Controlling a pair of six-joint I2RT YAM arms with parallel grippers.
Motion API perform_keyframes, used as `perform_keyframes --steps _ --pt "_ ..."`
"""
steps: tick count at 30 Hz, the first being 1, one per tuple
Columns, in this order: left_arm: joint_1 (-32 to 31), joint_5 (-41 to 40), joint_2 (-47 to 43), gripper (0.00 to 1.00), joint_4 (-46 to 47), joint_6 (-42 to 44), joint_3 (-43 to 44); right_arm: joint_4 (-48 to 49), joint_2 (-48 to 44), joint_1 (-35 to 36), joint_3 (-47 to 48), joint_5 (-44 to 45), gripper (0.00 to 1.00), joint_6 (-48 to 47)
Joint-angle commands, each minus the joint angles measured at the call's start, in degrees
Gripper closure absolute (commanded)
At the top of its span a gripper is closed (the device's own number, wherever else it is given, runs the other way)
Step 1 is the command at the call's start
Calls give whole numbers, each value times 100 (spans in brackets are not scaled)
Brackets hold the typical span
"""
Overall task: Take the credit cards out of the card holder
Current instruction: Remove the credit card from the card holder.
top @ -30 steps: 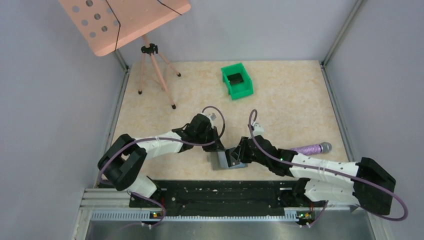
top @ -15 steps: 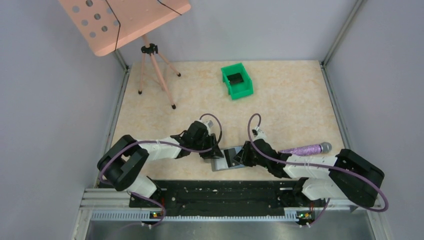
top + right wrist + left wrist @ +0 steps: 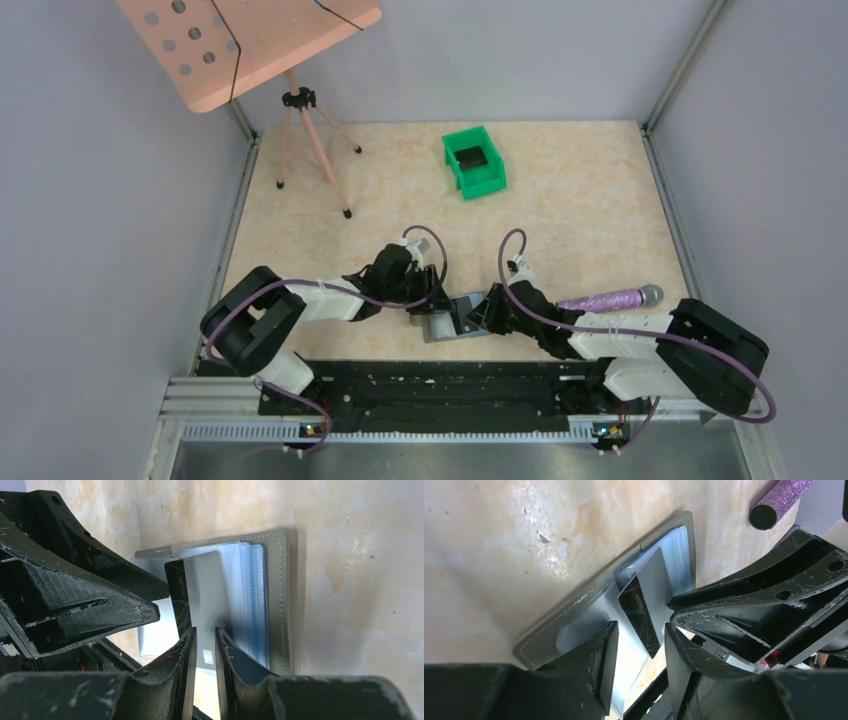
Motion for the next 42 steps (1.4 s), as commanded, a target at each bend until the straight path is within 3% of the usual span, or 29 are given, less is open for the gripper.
perform_keyframes --steps 1,19,30,39,42 --pt "-15 155 222 55 687 -85 -55 -223 17 -41 -218 29 79 8" --pt "-23 311 424 60 1583 -548 -242 -156 -145 -43 -342 102 81 48" --pt "-50 479 732 70 2264 -954 -402 9 -1 -42 -332 94 81 44" --pt "-51 473 495 100 2069 -919 -395 -206 -101 -51 -303 179 82 88" --pt "-50 267 249 100 1781 -851 -437 -372 -288 -79 -297 263 82 84"
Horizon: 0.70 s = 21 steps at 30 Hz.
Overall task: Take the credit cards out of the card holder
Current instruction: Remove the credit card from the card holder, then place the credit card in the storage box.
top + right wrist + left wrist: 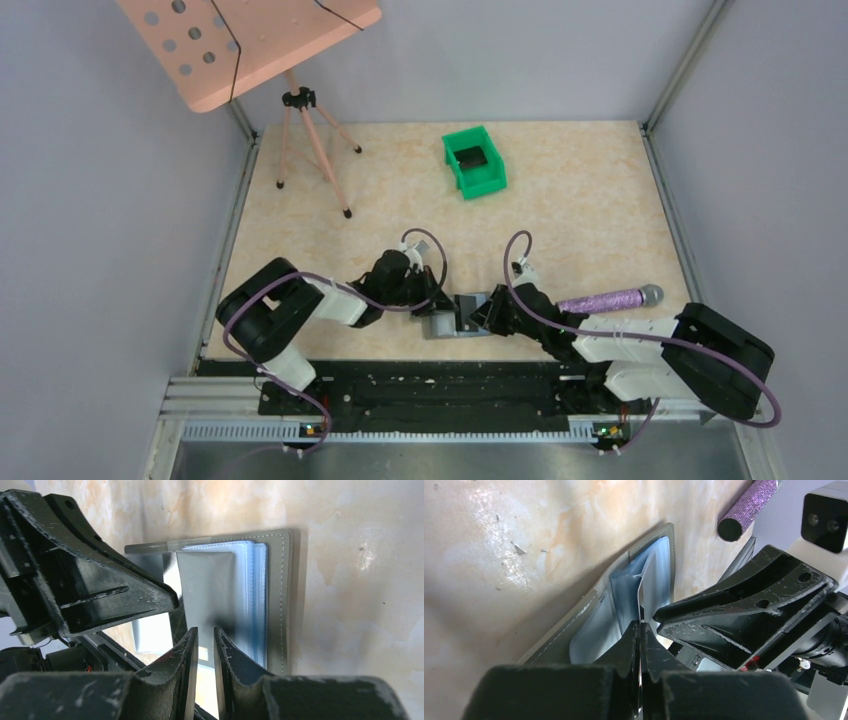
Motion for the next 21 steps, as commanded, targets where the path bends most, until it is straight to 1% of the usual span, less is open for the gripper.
perform_keyframes --steps 1,3,8,16,21 --pt "-45 -101 -498 100 -122 96 -47 -659 -225 -87 -96 255 82 -49" --pt "-45 -289 -636 100 -390 152 -42 -803 -340 -101 -109 319 81 -59" --pt "-9 -625 -1010 100 -730 276 -136 -1028 -604 -159 -180 373 81 -76" --pt "116 -755 -1308 100 -771 257 -376 -1142 -772 -168 -106 379 81 -233" --pt "209 -707 -1646 100 -963 394 -388 -1315 -995 -164 147 239 80 -634"
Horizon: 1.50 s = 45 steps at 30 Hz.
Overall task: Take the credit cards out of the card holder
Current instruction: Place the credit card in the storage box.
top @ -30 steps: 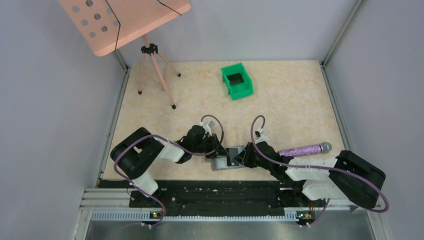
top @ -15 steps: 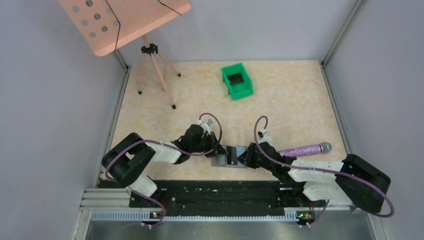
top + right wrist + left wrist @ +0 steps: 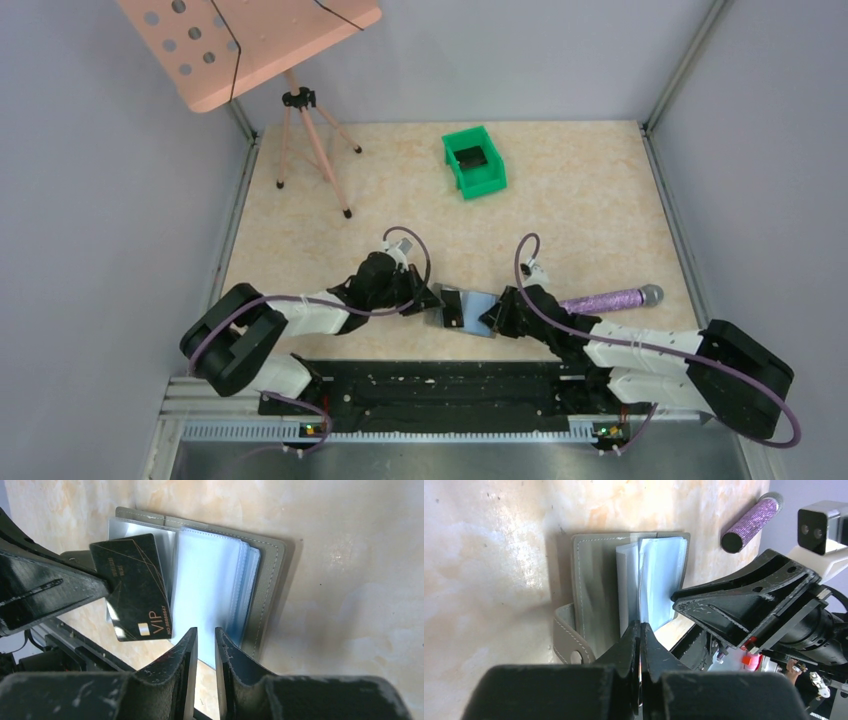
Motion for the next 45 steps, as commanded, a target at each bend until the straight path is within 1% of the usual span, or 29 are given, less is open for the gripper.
perform_keyframes --steps 1,6,10,14,17,20,24,27,28,30,36,41,45 --pt "94 -44 -468 100 -139 283 46 -458 -301 -63 312 -17 79 -572" --pt "96 229 -880 100 -1107 850 560 -1149 -766 -73 773 62 77 -1321" --pt "95 360 -1295 100 -1549 1122 727 -1668 -1295 -93 1149 22 73 -1921" --pt "96 743 -1584 100 -1827 1392 826 -2078 -1640 -135 1479 19 69 -2456" --pt "96 1061 -1787 100 -1969 1608 861 -2183 -1762 -380 1653 -498 67 -2767" --pt "96 1503 -1984 100 -2070 1863 872 -2019 -1881 -717 1765 -1530 63 -2912" --pt "96 2028 -2231 100 -2301 2266 913 -1640 -1943 -1172 1783 -3129 57 -2839" --pt "92 2302 -2261 100 -2661 2496 1041 -1384 -1871 -1345 1796 -3805 50 -2785" --pt "93 2345 -2259 100 -2679 2484 1049 -1315 -1805 -1360 1809 -4003 49 -2785" --pt "89 2503 -2258 100 -2569 2392 1022 -1308 -1617 -1361 1841 -4225 49 -2806" --pt "87 2761 -2346 100 -2318 2291 1048 -353 -1113 -1362 1695 -5115 50 -2527" --pt "87 2848 -2364 100 -2257 2286 1016 -121 -752 -1360 1624 -5263 49 -2499" --pt "92 2856 -2350 100 -2278 2302 1025 31 -653 -1362 1542 -5360 55 -2461"
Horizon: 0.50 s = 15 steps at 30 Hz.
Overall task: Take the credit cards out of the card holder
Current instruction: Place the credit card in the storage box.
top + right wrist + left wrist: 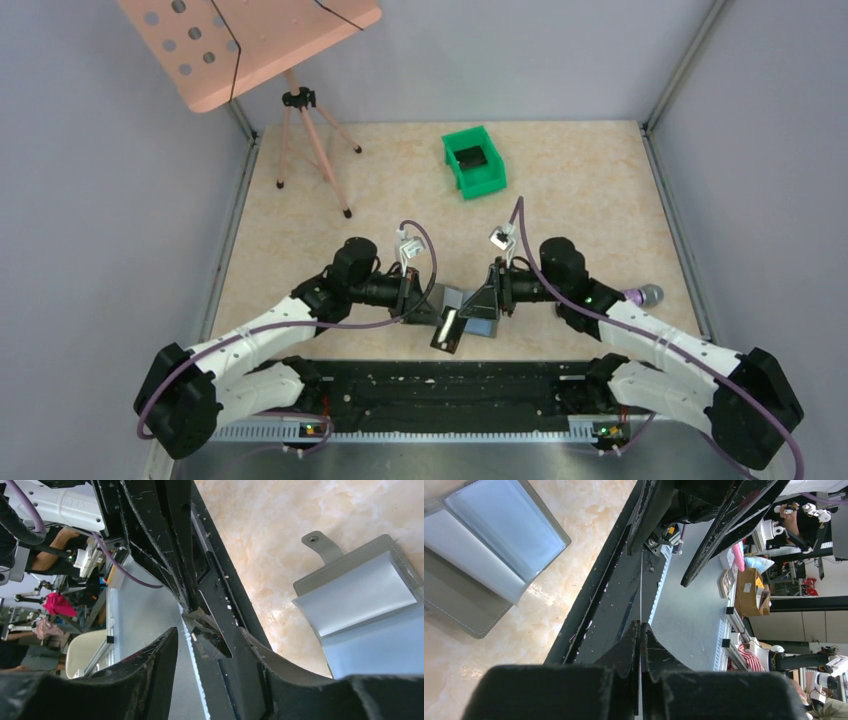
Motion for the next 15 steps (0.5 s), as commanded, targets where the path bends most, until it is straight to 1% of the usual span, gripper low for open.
perform_keyframes --steps 1,4,6,11,13,15 --pt "13 174 -106 100 239 94 201 513 73 -66 -24 -318 56 28" --pt "11 151 -115 100 247 105 212 593 82 -67 -109 -427 58 43" --pt "12 163 -111 100 252 104 220 643 61 -66 -167 -447 63 115" --pt "14 216 -124 100 307 52 192 607 65 -66 -266 -478 63 116" --pt "11 211 -145 100 309 52 184 656 16 -66 -296 -518 65 151" --pt "11 230 -141 100 328 46 175 648 -37 -66 -298 -518 66 163"
